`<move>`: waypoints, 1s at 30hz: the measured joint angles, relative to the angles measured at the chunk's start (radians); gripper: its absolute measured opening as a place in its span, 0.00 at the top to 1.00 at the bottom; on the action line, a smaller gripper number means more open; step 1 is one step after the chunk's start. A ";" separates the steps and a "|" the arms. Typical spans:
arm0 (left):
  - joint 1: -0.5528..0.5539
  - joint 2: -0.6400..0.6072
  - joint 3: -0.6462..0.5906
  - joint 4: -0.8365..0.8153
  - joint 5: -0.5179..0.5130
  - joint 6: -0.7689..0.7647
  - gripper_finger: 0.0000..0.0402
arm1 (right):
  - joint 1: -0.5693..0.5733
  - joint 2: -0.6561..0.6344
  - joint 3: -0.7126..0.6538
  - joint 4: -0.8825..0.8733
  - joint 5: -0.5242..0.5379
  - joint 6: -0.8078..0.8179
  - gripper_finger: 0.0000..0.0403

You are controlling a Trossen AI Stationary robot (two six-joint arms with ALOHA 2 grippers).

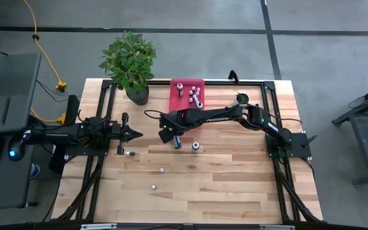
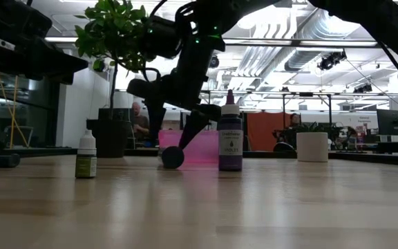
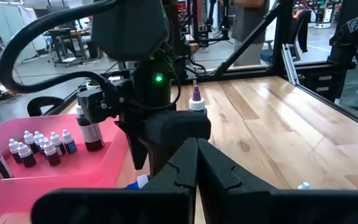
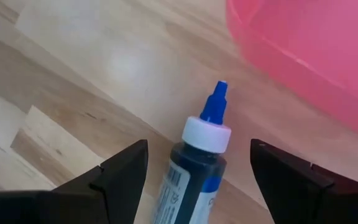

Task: Pick & Place food coloring
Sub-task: Put the blue food coloring bottle into the pink bin

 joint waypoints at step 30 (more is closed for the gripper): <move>0.000 0.000 0.000 0.000 0.000 0.000 1.00 | -0.013 0.053 0.002 0.074 -0.028 0.048 0.33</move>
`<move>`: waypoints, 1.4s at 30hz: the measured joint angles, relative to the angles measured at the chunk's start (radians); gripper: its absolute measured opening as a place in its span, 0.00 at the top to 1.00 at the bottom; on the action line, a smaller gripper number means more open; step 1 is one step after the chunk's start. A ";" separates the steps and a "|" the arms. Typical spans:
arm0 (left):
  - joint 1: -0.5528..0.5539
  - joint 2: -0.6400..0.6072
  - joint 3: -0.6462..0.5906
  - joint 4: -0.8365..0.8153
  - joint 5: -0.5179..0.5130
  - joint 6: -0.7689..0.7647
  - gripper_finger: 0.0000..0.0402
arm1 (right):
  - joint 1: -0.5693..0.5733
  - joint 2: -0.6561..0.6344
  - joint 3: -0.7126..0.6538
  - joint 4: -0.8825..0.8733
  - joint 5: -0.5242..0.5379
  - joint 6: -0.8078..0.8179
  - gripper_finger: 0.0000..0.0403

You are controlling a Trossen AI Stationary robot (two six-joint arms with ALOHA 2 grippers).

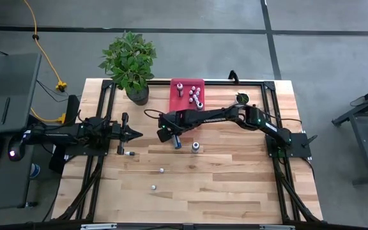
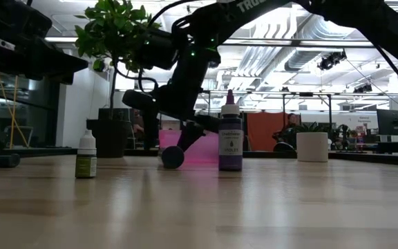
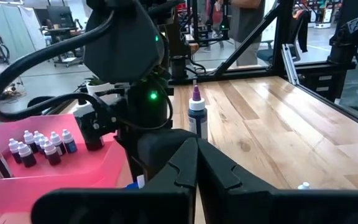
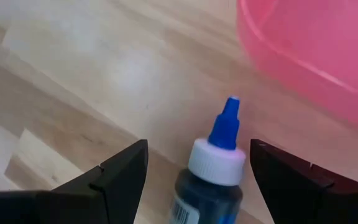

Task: Pick & Place food coloring
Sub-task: Put the blue food coloring bottle into the pink bin

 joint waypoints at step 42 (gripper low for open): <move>0.000 0.000 0.000 0.000 0.000 0.000 1.00 | 0.001 0.001 -0.002 -0.019 -0.020 -0.002 0.69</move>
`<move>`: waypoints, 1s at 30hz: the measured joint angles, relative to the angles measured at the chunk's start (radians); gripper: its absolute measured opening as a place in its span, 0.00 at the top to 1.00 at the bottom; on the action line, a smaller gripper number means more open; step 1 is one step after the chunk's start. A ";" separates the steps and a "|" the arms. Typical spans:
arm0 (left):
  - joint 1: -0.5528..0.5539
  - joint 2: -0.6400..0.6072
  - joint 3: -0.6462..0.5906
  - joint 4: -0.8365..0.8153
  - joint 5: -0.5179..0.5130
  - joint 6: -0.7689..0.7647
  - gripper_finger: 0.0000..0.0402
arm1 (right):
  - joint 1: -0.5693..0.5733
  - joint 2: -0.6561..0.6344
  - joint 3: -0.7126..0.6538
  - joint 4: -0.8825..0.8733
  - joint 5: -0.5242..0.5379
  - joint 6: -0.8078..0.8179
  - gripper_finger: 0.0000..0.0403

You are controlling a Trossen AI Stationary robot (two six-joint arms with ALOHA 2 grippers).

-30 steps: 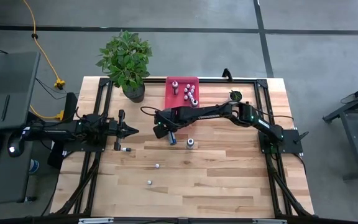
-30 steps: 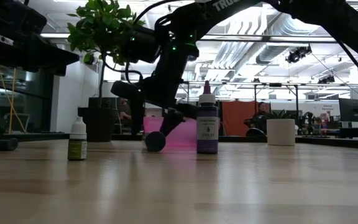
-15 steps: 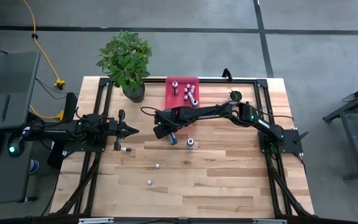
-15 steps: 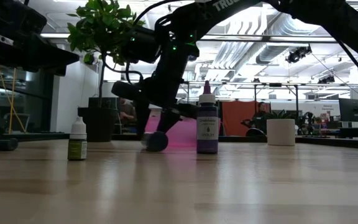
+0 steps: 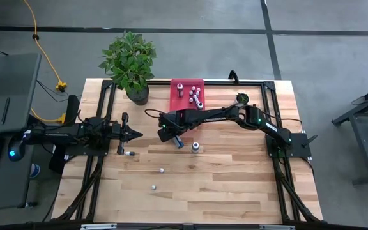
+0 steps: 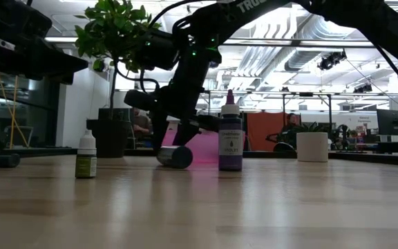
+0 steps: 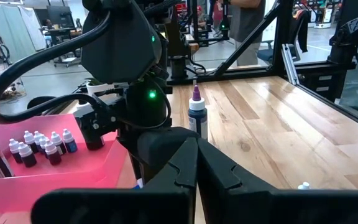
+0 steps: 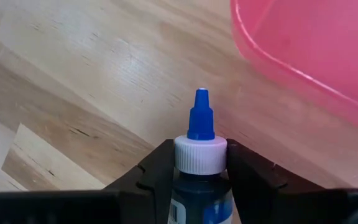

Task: Pick & Place food coloring
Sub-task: Put the blue food coloring bottle into the pink bin

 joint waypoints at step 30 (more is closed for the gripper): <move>0.000 0.000 0.000 0.000 0.000 0.000 1.00 | 0.020 -0.017 0.015 -0.001 -0.007 -0.019 0.73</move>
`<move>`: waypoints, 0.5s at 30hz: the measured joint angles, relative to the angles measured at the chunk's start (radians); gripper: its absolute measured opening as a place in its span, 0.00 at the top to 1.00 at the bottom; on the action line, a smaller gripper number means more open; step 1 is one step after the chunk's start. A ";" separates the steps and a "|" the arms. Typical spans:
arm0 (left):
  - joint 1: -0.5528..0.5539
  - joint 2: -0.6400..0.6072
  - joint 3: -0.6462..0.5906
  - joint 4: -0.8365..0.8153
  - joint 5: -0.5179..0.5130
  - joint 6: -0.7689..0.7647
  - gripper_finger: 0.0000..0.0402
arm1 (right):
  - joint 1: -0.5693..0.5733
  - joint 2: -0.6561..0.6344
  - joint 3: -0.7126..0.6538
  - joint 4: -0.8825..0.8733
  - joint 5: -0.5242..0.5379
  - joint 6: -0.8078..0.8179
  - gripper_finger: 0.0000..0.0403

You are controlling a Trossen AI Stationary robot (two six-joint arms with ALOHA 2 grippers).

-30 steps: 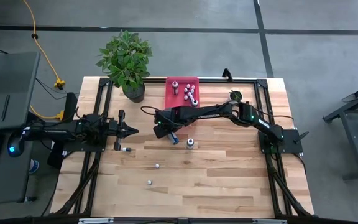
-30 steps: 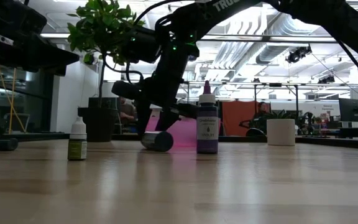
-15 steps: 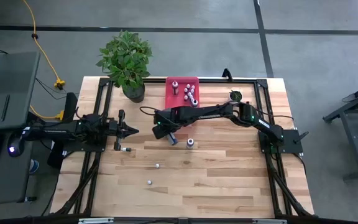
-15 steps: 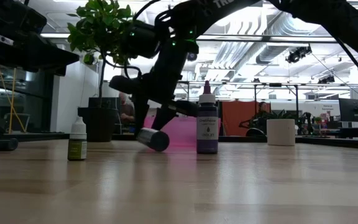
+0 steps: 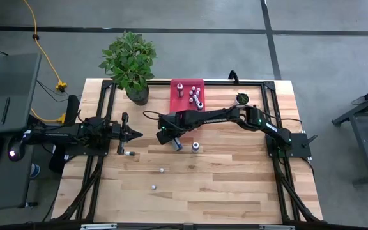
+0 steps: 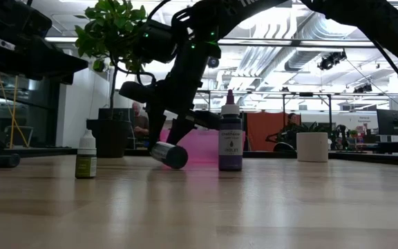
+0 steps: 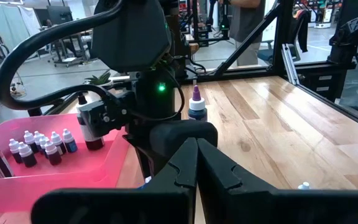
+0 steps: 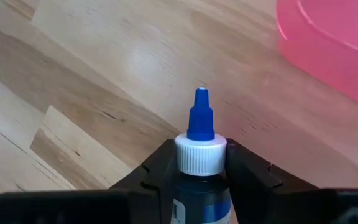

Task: Pick & Place food coloring
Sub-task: Put the blue food coloring bottle into the pink bin

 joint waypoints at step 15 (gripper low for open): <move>0.000 0.000 0.000 0.000 0.000 0.000 1.00 | 0.001 -0.002 0.002 0.011 -0.004 -0.006 0.74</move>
